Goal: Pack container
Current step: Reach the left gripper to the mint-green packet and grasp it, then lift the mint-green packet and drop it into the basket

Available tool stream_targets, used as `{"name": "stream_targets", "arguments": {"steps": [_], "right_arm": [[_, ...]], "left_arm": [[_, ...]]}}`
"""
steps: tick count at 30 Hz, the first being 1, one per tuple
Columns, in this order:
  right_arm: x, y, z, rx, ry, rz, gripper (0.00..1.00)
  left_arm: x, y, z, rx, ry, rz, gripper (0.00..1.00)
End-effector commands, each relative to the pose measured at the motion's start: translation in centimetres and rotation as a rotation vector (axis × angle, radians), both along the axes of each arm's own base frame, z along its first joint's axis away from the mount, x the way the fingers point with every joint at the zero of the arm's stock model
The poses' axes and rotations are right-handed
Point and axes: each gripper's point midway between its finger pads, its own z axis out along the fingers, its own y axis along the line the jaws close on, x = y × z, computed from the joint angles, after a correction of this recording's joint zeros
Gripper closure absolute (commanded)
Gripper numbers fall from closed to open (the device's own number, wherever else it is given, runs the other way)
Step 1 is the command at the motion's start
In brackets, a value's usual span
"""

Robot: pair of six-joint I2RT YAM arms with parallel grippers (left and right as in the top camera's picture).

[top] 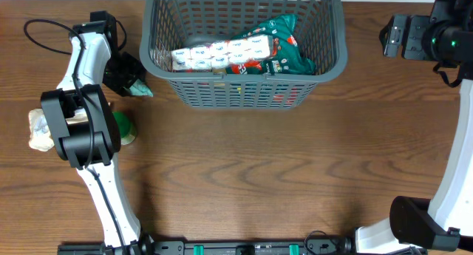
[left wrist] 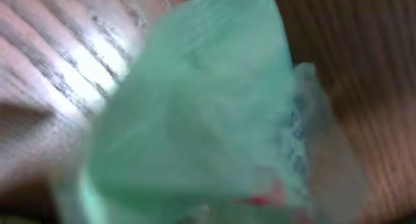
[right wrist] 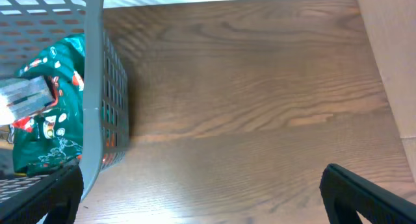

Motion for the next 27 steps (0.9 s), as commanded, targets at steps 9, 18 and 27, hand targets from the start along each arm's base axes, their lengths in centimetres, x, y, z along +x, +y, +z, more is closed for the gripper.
{"name": "stream_targets", "arguments": {"steps": [9,18,27], "right_arm": [[0.1,-0.2,-0.5,-0.026,0.021,0.032,0.01],[0.0,-0.2,-0.6,-0.034,0.029,0.042,0.01],[-0.1,-0.2,-0.7,-0.035,0.035,0.045,0.01]], "left_arm": [[-0.4,0.1,2.3,0.013,-0.033,-0.108,0.94],[0.0,0.9,14.4,0.096,-0.313,-0.219,0.94],[-1.9,-1.0,29.7,0.283,-0.725,-0.460,0.94]]}}
